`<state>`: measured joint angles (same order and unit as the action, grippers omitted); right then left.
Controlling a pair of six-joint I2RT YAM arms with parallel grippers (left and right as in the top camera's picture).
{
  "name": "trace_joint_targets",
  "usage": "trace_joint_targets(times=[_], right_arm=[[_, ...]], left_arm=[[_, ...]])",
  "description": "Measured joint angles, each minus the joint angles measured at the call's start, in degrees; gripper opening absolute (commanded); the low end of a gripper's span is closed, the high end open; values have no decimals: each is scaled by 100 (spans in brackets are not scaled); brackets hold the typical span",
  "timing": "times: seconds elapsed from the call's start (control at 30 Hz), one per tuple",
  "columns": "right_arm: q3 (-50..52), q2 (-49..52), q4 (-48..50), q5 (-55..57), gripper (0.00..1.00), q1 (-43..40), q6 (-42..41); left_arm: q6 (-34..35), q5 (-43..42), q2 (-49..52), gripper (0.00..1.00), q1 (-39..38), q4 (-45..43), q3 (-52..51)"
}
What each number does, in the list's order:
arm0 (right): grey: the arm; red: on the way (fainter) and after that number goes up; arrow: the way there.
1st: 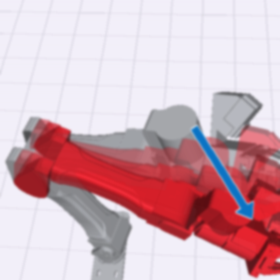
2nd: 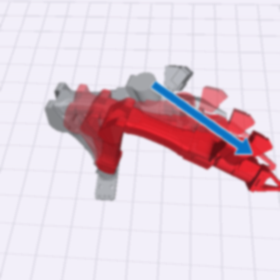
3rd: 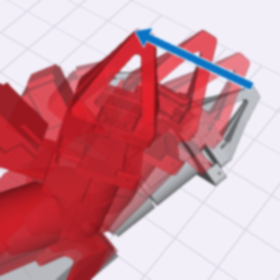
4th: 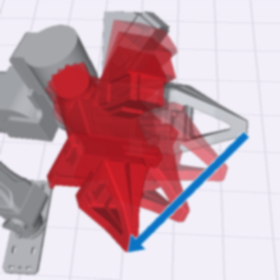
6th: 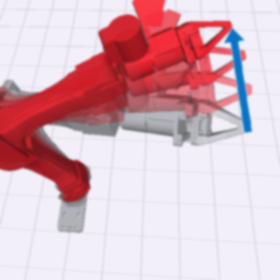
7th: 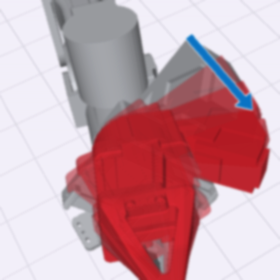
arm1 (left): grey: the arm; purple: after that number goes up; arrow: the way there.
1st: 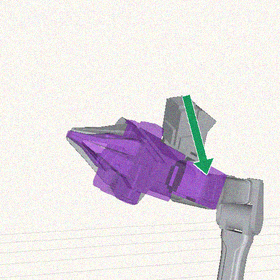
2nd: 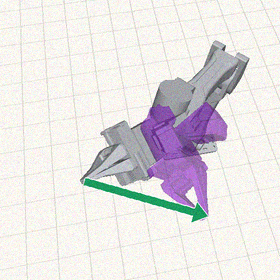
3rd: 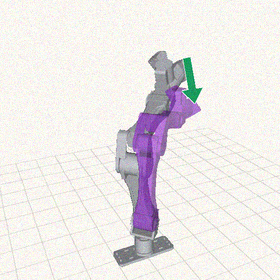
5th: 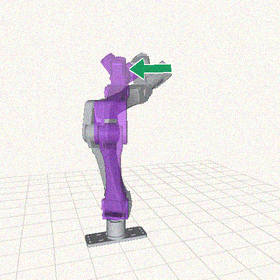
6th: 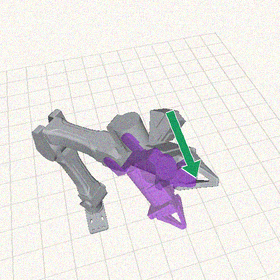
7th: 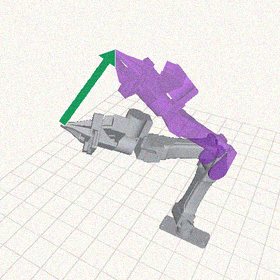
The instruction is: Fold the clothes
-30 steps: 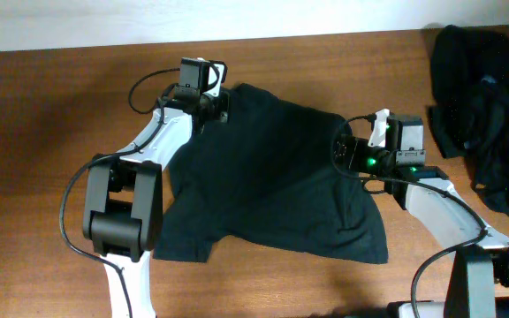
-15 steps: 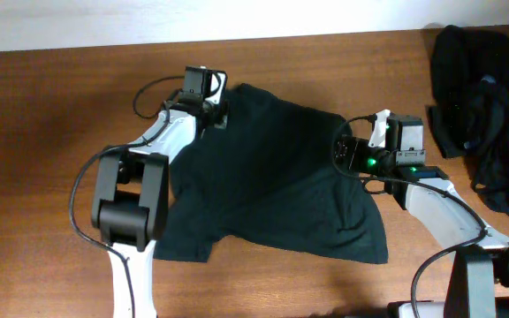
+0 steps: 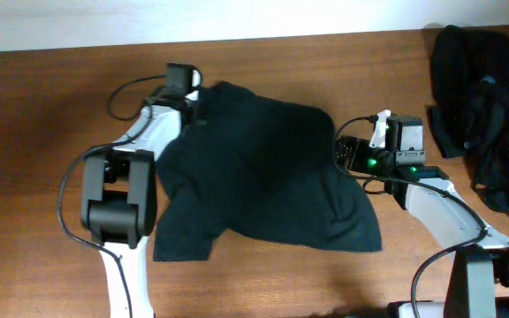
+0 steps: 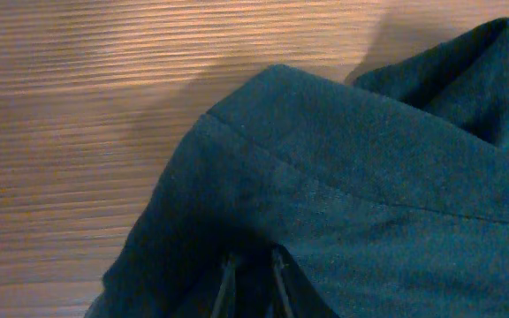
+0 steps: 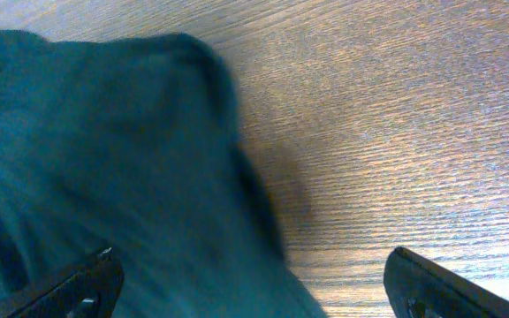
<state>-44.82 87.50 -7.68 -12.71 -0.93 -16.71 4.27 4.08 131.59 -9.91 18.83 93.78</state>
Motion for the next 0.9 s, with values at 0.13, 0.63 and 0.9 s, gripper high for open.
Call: trace_joint_targets(times=[0.13, 0.63, 0.9], right_arm=[[0, 0, 0, 7, 99, 0, 2], [0, 0, 0, 74, 99, 0, 83], [-859, 140, -1147, -133, 99, 0, 673]], left_arm=[[92, 4, 0, 30, 284, 70, 22], [225, -177, 26, 51, -24, 1735, 1453], [977, -520, -55, 50, -651, 3755, 1709]])
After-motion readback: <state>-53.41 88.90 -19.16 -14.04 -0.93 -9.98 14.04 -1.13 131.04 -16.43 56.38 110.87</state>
